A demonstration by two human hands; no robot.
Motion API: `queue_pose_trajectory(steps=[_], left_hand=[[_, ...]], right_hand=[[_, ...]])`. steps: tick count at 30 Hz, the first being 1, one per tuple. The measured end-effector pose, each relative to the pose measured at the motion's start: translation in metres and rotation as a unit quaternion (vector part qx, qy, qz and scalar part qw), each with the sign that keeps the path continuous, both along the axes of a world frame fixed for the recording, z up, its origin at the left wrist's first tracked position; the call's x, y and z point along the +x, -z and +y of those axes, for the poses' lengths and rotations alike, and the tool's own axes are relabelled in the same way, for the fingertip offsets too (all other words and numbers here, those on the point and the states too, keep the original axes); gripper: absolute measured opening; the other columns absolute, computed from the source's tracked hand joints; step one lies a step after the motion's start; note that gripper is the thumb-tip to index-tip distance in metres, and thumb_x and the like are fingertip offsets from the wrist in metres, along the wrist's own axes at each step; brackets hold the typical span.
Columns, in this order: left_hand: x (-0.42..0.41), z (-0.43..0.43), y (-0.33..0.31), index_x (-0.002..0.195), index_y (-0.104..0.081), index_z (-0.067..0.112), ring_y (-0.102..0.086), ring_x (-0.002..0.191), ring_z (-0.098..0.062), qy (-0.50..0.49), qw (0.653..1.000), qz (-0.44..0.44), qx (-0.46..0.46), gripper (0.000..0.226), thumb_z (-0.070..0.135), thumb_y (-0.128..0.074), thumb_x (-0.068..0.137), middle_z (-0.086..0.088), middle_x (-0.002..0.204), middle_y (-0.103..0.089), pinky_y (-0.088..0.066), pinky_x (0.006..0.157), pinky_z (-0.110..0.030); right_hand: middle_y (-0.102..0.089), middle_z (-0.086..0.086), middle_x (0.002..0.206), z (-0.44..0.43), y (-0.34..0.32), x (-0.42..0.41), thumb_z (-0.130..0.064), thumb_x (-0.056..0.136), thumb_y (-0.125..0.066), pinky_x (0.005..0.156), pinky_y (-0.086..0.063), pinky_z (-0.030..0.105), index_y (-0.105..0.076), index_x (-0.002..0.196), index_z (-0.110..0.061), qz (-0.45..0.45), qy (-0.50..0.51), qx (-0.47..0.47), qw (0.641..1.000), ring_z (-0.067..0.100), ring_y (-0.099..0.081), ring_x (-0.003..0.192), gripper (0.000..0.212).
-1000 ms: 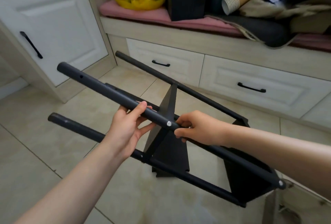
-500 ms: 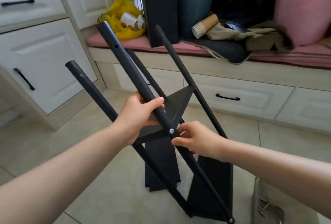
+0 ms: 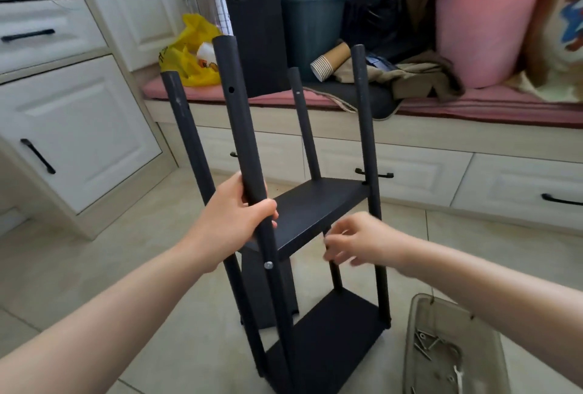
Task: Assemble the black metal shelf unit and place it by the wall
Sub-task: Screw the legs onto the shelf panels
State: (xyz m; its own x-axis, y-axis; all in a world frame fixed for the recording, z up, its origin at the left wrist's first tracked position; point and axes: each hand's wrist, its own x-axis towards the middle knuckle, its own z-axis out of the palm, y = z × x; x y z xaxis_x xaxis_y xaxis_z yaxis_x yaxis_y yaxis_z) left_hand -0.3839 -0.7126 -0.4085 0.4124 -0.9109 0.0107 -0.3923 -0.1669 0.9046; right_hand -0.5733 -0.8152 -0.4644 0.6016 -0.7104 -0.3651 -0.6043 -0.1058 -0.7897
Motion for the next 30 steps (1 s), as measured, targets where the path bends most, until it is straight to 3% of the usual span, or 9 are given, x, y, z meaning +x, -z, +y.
queue_pose_trajectory(steps=[3, 7, 10, 12, 17, 22, 26, 30], left_hand=[[0.003, 0.012, -0.003, 0.095, -0.048, 0.005, -0.074, 0.073, -0.022, 0.007, 0.999, -0.03, 0.008, 0.015, 0.002, -0.063, 0.091, -0.016, 0.084, -0.069, -0.053, 0.056, -0.02], [0.01, 0.024, -0.005, 0.097, -0.048, 0.005, -0.074, 0.072, -0.023, 0.02, 0.999, -0.046, 0.021, 0.016, 0.0, -0.062, 0.091, -0.016, 0.083, -0.069, -0.056, 0.061, -0.027], [0.013, 0.029, -0.007, 0.094, -0.048, 0.007, -0.072, 0.069, -0.022, 0.024, 0.998, -0.057, 0.023, 0.016, -0.003, -0.059, 0.091, -0.019, 0.082, -0.067, -0.056, 0.061, -0.025], [0.014, 0.03, -0.007, 0.093, -0.047, 0.009, -0.071, 0.067, -0.02, 0.025, 0.996, -0.08, 0.021, 0.018, -0.004, -0.059, 0.09, -0.02, 0.082, -0.066, -0.055, 0.063, -0.028], [0.012, 0.025, -0.007, 0.09, -0.046, 0.004, -0.071, 0.063, -0.017, 0.024, 0.991, -0.132, -0.001, 0.018, -0.006, -0.061, 0.086, -0.014, 0.077, -0.064, -0.055, 0.069, -0.034], [0.012, 0.02, -0.007, 0.093, -0.046, 0.007, -0.071, 0.064, -0.017, 0.024, 0.988, -0.153, -0.019, 0.019, -0.003, -0.061, 0.087, -0.007, 0.077, -0.063, -0.06, 0.075, -0.046], [0.013, 0.012, -0.009, 0.095, -0.044, 0.01, -0.071, 0.064, -0.017, 0.039, 0.985, -0.17, -0.015, 0.022, -0.002, -0.061, 0.087, -0.007, 0.08, -0.065, -0.059, 0.075, -0.052], [0.009, -0.003, -0.012, 0.095, -0.044, 0.02, -0.07, 0.061, -0.018, 0.039, 0.981, -0.187, -0.028, 0.028, -0.002, -0.06, 0.087, -0.008, 0.085, -0.066, -0.059, 0.074, -0.049]], right_hand=[[-0.077, 0.0, 0.083, -0.026, -0.01, -0.02, -0.028, 0.101, -0.05, 0.079, -0.058, 0.034, -0.061, 0.102, -0.011, -0.005, 0.124, 0.017, 0.992, 0.016, -0.072, 0.083, 0.02], [-0.07, 0.012, 0.1, -0.052, -0.011, -0.042, -0.027, 0.1, -0.053, 0.073, -0.054, 0.034, -0.058, 0.112, -0.002, 0.005, 0.237, -0.011, 0.971, 0.021, -0.064, 0.079, 0.028], [-0.061, 0.01, 0.099, -0.061, -0.007, -0.047, -0.028, 0.098, -0.057, 0.068, -0.052, 0.033, -0.052, 0.12, -0.002, 0.016, 0.249, -0.038, 0.968, 0.022, -0.06, 0.085, 0.034], [-0.06, 0.011, 0.103, -0.063, -0.004, -0.045, -0.025, 0.097, -0.058, 0.073, -0.052, 0.035, -0.049, 0.121, -0.005, 0.024, 0.25, -0.036, 0.967, 0.024, -0.058, 0.09, 0.032], [-0.062, 0.016, 0.111, -0.066, -0.006, -0.045, -0.011, 0.097, -0.055, 0.085, -0.054, 0.045, -0.05, 0.102, -0.008, 0.038, 0.262, -0.058, 0.962, 0.032, -0.061, 0.103, 0.008], [-0.058, 0.016, 0.118, -0.064, -0.007, -0.044, -0.013, 0.099, -0.053, 0.083, -0.054, 0.049, -0.048, 0.11, -0.007, 0.038, 0.259, -0.059, 0.963, 0.033, -0.058, 0.109, 0.013], [-0.059, 0.012, 0.115, -0.059, -0.001, -0.057, -0.019, 0.1, -0.054, 0.078, -0.056, 0.045, -0.049, 0.114, -0.01, 0.04, 0.255, -0.072, 0.963, 0.03, -0.059, 0.106, 0.018], [-0.068, 0.008, 0.106, -0.051, -0.002, -0.08, -0.019, 0.095, -0.064, 0.08, -0.058, 0.046, -0.052, 0.113, -0.015, -0.008, 0.263, -0.043, 0.964, 0.025, -0.068, 0.097, 0.021]])
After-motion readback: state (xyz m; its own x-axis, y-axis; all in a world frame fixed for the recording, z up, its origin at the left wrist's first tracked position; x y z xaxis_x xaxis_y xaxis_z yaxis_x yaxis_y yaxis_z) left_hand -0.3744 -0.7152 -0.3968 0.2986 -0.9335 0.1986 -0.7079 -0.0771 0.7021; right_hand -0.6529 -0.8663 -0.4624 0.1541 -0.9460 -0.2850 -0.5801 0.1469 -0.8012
